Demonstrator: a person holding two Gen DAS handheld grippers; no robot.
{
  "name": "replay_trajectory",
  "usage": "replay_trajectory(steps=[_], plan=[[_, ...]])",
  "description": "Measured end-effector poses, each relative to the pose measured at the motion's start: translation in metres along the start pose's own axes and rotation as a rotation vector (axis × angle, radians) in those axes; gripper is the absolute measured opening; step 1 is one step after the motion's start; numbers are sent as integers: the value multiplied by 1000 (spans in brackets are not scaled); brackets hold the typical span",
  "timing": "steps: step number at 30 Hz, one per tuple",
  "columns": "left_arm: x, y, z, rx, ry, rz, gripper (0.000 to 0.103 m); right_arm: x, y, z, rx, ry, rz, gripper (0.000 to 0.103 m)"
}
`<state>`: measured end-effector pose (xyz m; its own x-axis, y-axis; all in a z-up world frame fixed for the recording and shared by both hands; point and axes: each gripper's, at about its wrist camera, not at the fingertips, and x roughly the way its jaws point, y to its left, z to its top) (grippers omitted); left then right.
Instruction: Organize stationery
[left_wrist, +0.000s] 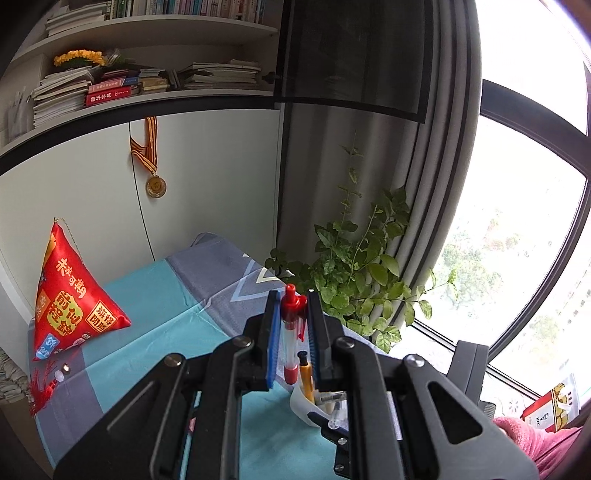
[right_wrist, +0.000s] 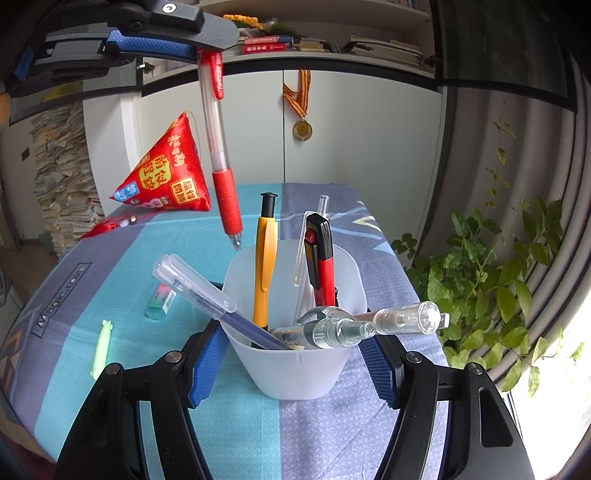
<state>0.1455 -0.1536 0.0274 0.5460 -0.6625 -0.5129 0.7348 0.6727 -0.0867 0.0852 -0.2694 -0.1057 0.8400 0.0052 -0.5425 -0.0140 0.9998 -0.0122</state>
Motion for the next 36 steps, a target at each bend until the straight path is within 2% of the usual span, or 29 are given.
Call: replay_trajectory(steps=[7, 14, 19, 27, 31, 36], plan=[[6, -6, -2, 2, 15, -6, 12, -1, -1, 0, 4, -1, 2, 70], [-3, -1, 3, -27, -5, -31, 13, -1, -1, 0, 4, -1, 2, 70], [-9, -3, 6, -45, -8, -92, 12, -1, -1, 0, 4, -1, 1, 70], [4, -10, -3, -4, 32, -55, 12, -1, 1, 1, 4, 1, 1, 70], [4, -2, -5, -16, 36, -36, 12, -1, 1, 1, 3, 1, 2, 70], [7, 20, -13, -52, 46, 36, 12, -1, 1, 1, 3, 1, 2, 70]])
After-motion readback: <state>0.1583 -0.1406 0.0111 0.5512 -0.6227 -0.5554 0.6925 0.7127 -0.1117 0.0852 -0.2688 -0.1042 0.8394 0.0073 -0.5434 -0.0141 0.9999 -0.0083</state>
